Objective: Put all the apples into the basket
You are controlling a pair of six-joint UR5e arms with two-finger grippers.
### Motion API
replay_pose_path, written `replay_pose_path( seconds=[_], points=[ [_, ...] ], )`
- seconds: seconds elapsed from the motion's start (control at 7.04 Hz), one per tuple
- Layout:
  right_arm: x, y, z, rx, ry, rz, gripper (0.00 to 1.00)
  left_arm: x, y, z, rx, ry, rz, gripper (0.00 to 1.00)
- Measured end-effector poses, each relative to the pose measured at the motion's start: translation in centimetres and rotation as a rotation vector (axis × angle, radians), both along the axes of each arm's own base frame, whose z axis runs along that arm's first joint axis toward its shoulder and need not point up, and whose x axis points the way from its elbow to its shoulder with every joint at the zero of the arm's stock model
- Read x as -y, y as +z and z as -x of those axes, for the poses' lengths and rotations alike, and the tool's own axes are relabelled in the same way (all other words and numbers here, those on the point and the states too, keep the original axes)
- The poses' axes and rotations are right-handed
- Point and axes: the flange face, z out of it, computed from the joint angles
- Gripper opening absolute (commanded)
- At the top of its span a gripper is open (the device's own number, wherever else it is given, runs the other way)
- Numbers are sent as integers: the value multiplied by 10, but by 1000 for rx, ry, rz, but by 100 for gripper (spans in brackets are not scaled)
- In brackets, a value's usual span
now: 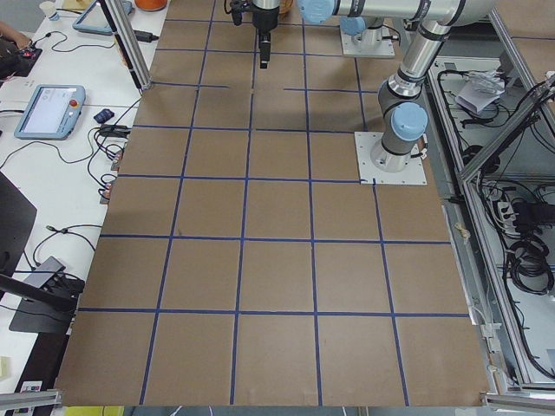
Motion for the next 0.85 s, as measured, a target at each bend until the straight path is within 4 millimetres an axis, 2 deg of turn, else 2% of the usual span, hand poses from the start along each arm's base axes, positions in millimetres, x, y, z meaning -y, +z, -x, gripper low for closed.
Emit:
replay_pose_path(
  seconds=[0.14, 0.43, 0.57, 0.71, 0.85],
  points=[
    [-11, -11, 16, 15, -10, -13, 100, 0, 0, 0, 1, 0, -2, 100],
    [-23, -21, 23, 33, -16, -30, 100, -1, 1, 0, 0, 0, -7, 100],
    [-24, -12, 22, 26, -17, -27, 100, -1, 1, 0, -1, 0, -8, 100],
    [-26, 12, 16, 20, -16, -31, 100, -1, 0, 0, -2, 0, -8, 100],
    [-25, 44, -2, 25, -3, -46, 100, -1, 1, 0, -4, 0, -8, 100]
  ],
)
